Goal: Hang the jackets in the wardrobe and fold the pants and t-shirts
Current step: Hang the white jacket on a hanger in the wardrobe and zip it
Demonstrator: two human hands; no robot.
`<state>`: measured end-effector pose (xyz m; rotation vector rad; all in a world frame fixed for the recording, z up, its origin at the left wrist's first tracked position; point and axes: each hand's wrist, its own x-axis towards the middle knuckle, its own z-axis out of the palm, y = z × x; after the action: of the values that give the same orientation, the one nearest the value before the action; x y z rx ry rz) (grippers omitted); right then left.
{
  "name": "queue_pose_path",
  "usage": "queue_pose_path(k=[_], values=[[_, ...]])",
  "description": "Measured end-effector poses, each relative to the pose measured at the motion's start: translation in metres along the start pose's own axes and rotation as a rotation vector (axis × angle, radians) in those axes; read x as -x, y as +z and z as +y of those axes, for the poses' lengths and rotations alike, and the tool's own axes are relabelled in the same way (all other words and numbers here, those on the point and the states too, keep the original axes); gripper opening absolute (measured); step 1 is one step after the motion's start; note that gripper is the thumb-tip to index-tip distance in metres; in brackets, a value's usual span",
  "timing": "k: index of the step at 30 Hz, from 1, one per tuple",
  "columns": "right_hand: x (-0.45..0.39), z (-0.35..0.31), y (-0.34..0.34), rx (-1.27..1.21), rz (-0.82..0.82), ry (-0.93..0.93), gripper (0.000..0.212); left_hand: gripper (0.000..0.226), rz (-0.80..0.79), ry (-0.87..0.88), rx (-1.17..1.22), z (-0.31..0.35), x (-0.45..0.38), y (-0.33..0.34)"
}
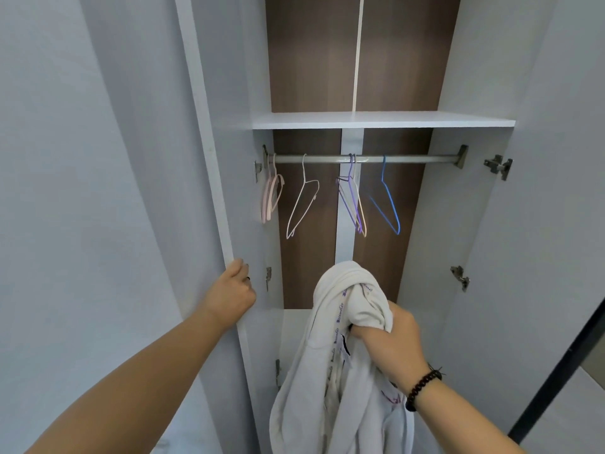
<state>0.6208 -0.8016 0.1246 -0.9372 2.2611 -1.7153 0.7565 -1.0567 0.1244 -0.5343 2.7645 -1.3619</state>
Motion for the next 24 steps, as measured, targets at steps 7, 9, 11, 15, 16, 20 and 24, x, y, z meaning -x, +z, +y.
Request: queue_pose_path(k=[7,9,11,15,16,20,24], values=[[0.001,0.002,-0.002,0.041,-0.049,-0.026,0.035,0.038,0.167,-0.232,0.721,0.036,0.015,-0.001],[-0.002,0.006,-0.009,0.032,-0.037,-0.011,0.033,0.015,0.175,-0.483,1.215,0.071,0.019,-0.026],[-0.009,0.010,-0.018,0.011,-0.012,0.002,0.031,0.008,0.128,-0.710,1.695,0.104,0.021,-0.057],[-0.024,0.020,-0.046,-0.037,0.027,0.060,0.021,0.013,0.399,-0.987,2.082,0.144,0.021,-0.120],[-0.028,0.022,-0.055,-0.058,0.038,0.078,0.018,0.013,0.500,-0.990,2.100,0.155,0.021,-0.135],[-0.048,0.036,-0.094,-0.153,0.036,0.134,0.013,0.020,0.609,-0.778,2.063,0.219,0.008,-0.172],[-0.067,0.045,-0.138,-0.300,-0.011,0.147,0.025,0.055,0.553,-0.738,1.943,0.266,-0.036,-0.187]])
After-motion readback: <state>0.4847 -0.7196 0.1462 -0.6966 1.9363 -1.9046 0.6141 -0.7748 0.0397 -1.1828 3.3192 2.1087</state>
